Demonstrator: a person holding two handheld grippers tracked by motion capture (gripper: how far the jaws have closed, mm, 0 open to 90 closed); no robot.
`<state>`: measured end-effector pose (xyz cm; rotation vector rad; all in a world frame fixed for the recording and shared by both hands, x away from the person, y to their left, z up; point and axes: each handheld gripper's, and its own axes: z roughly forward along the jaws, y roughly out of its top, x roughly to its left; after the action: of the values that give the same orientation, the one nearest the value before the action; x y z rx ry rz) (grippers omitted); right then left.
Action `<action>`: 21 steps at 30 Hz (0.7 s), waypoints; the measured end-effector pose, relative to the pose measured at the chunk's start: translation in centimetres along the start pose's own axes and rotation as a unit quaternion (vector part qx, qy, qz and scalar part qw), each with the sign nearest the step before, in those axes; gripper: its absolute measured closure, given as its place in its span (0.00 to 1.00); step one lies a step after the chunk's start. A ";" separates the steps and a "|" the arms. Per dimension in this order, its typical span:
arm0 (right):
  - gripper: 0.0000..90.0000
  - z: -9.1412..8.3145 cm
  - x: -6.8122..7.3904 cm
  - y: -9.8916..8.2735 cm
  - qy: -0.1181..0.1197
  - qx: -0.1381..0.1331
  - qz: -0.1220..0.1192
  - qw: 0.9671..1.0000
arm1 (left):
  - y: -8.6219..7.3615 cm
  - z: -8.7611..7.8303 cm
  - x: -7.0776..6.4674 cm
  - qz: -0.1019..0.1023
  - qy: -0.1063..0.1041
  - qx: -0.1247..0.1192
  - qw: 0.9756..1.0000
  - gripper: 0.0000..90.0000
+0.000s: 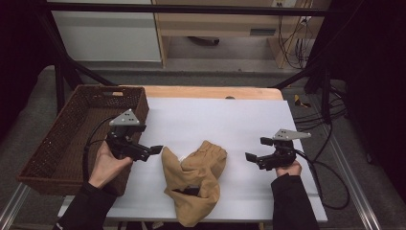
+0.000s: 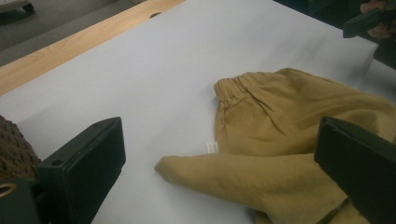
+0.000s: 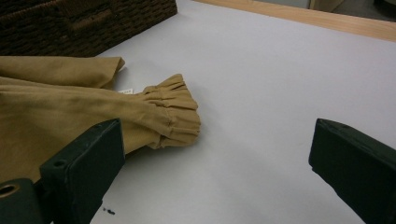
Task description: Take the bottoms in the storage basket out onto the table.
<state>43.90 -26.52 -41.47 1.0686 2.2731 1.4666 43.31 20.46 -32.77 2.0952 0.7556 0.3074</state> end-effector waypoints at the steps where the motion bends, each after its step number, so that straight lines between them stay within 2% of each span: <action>1: 0.05 0.0 0.0 0.0 0.000 0.001 0.001 1.000 | -0.2 -0.1 0.1 0.000 0.001 0.000 1.000 0.02; 7: 0.05 0.0 0.0 0.0 0.000 0.000 0.000 1.000 | -1.4 -0.8 0.9 -0.004 0.008 -0.002 1.000 0.02; 21: 0.05 0.1 0.0 0.0 0.000 0.002 0.000 1.000 | -3.7 -2.1 2.7 -0.026 0.030 -0.005 0.999 0.02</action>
<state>43.93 -26.44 -41.55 1.0691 2.2781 1.4617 42.98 25.13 -34.60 2.0613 0.8418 0.3449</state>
